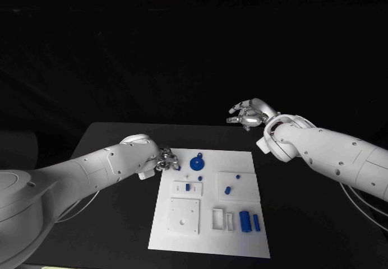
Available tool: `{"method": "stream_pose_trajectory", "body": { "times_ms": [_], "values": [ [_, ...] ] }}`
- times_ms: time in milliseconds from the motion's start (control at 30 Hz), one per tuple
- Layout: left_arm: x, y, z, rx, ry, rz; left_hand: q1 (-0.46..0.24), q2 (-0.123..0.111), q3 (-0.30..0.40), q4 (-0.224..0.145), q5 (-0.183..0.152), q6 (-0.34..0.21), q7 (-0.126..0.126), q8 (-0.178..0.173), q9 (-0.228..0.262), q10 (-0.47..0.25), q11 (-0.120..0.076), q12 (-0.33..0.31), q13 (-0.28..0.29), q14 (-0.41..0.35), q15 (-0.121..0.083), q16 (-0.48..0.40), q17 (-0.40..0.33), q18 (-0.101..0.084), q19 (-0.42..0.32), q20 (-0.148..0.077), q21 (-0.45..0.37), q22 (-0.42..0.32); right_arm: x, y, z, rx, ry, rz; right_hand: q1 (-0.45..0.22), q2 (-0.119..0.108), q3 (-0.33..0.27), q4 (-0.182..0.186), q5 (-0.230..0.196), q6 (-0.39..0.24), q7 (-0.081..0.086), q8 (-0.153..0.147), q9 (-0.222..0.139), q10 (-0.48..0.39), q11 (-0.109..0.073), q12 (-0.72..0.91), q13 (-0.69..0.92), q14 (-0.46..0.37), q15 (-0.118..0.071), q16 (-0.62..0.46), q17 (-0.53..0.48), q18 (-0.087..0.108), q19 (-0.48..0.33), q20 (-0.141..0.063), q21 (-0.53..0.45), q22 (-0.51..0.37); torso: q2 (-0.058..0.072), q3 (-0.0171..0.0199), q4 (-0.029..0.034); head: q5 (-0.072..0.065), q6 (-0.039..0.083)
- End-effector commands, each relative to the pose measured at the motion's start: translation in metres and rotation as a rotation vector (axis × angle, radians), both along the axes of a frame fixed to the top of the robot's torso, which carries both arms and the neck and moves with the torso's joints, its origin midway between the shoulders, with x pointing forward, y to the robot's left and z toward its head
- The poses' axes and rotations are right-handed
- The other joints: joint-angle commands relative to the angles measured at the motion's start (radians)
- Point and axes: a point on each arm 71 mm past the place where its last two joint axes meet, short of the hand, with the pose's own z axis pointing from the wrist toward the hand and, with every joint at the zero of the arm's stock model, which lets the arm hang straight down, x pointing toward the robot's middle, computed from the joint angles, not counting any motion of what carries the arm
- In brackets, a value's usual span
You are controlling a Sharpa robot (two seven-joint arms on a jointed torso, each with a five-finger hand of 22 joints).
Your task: Assemble the parts on the task board
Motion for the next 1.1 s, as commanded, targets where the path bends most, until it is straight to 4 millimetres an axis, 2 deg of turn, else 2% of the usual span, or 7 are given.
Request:
{"method": "stream_pose_trajectory", "body": {
  "times_ms": [33,300,367,533,600,833,1100],
  "values": [
    [-0.003,0.000,-0.001,-0.039,0.008,0.021,-0.016,-0.018,0.041,0.005,0.001,0.074,-0.011,0.006,-0.004,0.010,-0.002,0.003,-0.007,0.010,-0.011,0.006,0.002,0.024,0.003,-0.082,0.003,-0.002,0.000,0.000,0.000,-0.007,0.002,0.012,-0.004,0.005,-0.001,-0.004,0.004,0.000,0.005,-0.001,-0.002,0.003,-0.005,0.005,-0.001,0.005,0.000,0.005,-0.001,0.083,0.001,-0.004,0.006,0.019,-0.001,-0.0004,0.0008,0.000,0.000],
    [-0.010,0.005,0.003,-0.074,-0.017,0.032,-0.051,-0.023,0.062,0.000,0.053,0.093,-0.019,0.020,-0.007,0.031,-0.011,0.018,-0.014,0.026,-0.018,0.021,0.010,0.025,0.013,-0.088,0.009,-0.001,-0.001,-0.003,0.000,-0.008,0.003,0.009,-0.003,0.005,-0.001,-0.004,0.005,0.000,0.005,-0.001,-0.002,0.003,-0.005,0.006,-0.002,0.005,0.000,0.005,-0.001,0.083,0.001,-0.005,0.006,0.019,-0.001,0.0001,0.0018,0.003,0.000],
    [-0.014,0.007,0.006,-0.081,-0.024,0.029,-0.061,-0.026,0.066,0.000,0.075,0.099,-0.022,0.024,-0.008,0.037,-0.013,0.022,-0.017,0.031,-0.021,0.026,0.013,0.026,0.015,-0.090,0.010,0.000,-0.001,-0.004,0.000,-0.009,0.004,0.008,-0.003,0.005,-0.001,-0.005,0.005,0.000,0.005,-0.001,-0.002,0.003,-0.005,0.006,-0.002,0.005,0.000,0.006,-0.002,0.083,0.001,-0.005,0.006,0.019,-0.002,0.0006,0.0026,0.005,0.000],
    [-0.021,0.009,0.012,-0.093,-0.050,0.024,-0.068,-0.031,0.070,-0.001,0.090,0.106,-0.025,0.028,-0.010,0.044,-0.017,0.027,-0.020,0.037,-0.023,0.033,0.016,0.027,0.018,-0.092,0.013,0.001,-0.001,-0.007,-0.001,-0.010,0.005,0.004,-0.003,0.005,-0.001,-0.005,0.005,0.000,0.005,-0.001,-0.002,0.003,-0.006,0.007,-0.003,0.005,0.000,0.006,-0.002,0.083,0.001,-0.005,0.006,0.019,-0.001,0.0006,0.0017,0.008,0.000],
    [-0.026,0.010,0.014,-0.092,-0.061,0.019,-0.078,-0.039,0.070,-0.001,0.111,0.131,-0.033,0.042,-0.006,0.042,-0.024,0.028,-0.020,0.038,-0.027,0.035,0.016,0.026,0.020,-0.092,0.014,0.000,-0.002,-0.008,-0.001,-0.011,0.006,0.002,-0.002,0.005,0.000,-0.005,0.006,0.000,0.005,-0.001,-0.002,0.002,-0.006,0.007,-0.003,0.005,0.000,0.006,-0.002,0.083,0.001,-0.005,0.006,0.019,-0.001,0.0008,0.0019,0.009,-0.001],
    [-0.038,0.011,0.018,-0.087,-0.103,-0.002,-0.086,-0.051,0.073,-0.001,0.132,0.155,-0.042,0.055,-0.004,0.043,-0.033,0.032,-0.020,0.042,-0.035,0.036,0.016,0.028,0.025,-0.095,0.015,0.000,-0.003,-0.012,-0.002,-0.013,0.008,-0.003,-0.001,0.005,0.000,-0.006,0.010,0.000,0.005,-0.001,-0.002,0.002,-0.006,0.008,-0.005,0.005,0.000,0.006,-0.002,0.083,0.001,-0.005,0.006,0.019,-0.001,0.0007,0.0013,0.013,0.000],
    [-0.054,0.011,0.016,-0.042,-0.172,-0.037,-0.090,-0.066,0.074,0.001,0.134,0.189,-0.055,0.073,-0.001,0.055,-0.045,0.039,-0.019,0.054,-0.044,0.045,0.018,0.029,0.034,-0.099,0.018,-0.002,-0.005,-0.016,-0.005,-0.014,0.013,-0.007,-0.001,0.005,0.001,-0.006,0.017,0.001,0.004,0.000,-0.002,0.002,-0.006,0.009,-0.007,0.005,0.000,0.006,-0.003,0.083,0.002,-0.006,0.006,0.019,0.000,-0.0006,0.0004,0.016,-0.004]
  ]
}}
